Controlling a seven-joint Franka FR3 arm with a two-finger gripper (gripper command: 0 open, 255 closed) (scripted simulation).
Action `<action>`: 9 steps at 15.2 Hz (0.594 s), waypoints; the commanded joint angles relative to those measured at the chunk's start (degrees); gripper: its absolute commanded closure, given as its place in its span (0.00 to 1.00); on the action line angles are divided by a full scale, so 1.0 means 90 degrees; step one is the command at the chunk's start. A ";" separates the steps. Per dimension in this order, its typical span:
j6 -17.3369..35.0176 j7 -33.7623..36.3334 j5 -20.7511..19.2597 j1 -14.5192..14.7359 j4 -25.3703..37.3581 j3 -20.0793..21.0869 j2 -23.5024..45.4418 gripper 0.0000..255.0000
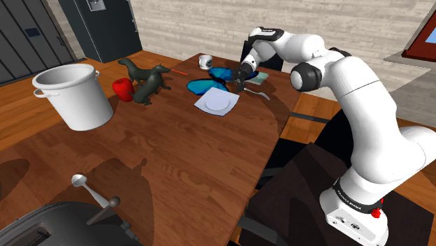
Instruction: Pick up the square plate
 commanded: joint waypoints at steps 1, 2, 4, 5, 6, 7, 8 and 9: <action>-0.0100 0.0105 0.0093 -0.0119 0.0472 0.0095 0.0361 0.00; -0.0070 0.0065 0.0086 -0.0114 0.0462 0.0093 0.0400 0.00; -0.0011 -0.0011 0.0075 -0.0106 0.0450 0.0090 0.0482 0.00; 0.0019 -0.0050 0.0070 -0.0101 0.0444 0.0087 0.0523 0.00; 0.0045 -0.0083 0.0066 -0.0099 0.0452 0.0087 0.0572 0.00; 0.0088 -0.0135 0.0061 -0.0096 0.0462 0.0086 0.0648 0.00; 0.0089 -0.0136 0.0060 -0.0096 0.0459 0.0086 0.0647 0.00; 0.0088 -0.0135 0.0061 -0.0096 0.0461 0.0086 0.0648 0.00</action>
